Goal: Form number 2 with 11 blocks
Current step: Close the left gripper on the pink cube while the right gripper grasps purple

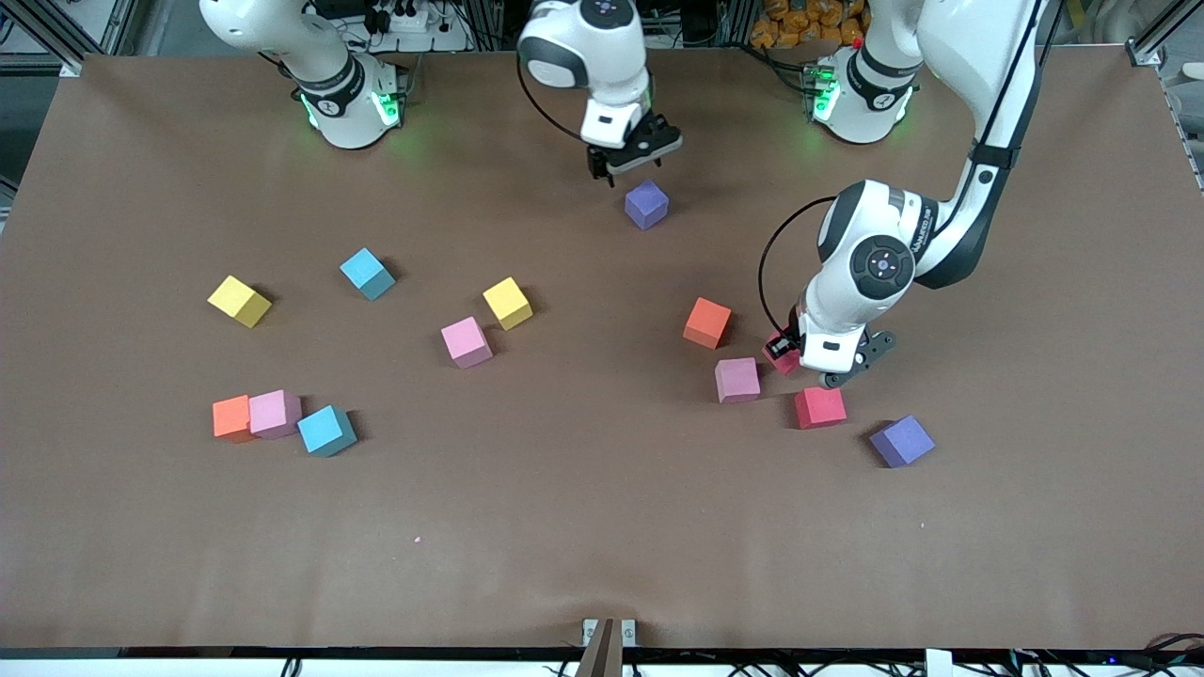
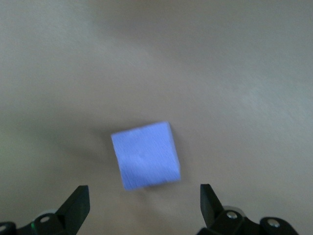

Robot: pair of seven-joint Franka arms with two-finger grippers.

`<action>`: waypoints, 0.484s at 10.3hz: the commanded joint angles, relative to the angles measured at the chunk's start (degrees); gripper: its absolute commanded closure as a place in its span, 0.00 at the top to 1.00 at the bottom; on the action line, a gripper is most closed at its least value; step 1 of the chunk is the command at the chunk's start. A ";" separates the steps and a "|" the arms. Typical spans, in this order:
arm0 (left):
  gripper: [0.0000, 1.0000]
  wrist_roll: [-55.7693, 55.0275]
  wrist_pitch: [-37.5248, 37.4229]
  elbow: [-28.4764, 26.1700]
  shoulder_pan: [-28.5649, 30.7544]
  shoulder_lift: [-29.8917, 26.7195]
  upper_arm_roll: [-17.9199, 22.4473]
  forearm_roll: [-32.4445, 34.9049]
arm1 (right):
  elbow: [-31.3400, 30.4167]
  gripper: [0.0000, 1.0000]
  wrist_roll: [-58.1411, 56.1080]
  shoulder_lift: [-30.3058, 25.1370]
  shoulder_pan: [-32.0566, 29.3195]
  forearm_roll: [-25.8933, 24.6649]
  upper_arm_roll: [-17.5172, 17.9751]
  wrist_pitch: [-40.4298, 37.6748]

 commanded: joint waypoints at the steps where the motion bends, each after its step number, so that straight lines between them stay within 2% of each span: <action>1: 0.00 0.22 -2.33 -0.29 0.14 -2.19 -0.23 -0.49 | 5.80 1.00 -0.43 6.25 -0.04 -5.24 -0.66 -0.73; 2: 0.00 0.31 -2.33 -0.20 0.14 -2.10 -0.32 -0.49 | 5.63 1.00 -1.65 6.44 -0.39 -7.01 -0.66 -0.73; 5: 0.00 0.22 -2.33 -0.20 -0.30 -1.39 -0.23 -0.49 | 5.63 1.00 -1.05 7.84 0.30 -7.03 -0.57 -0.11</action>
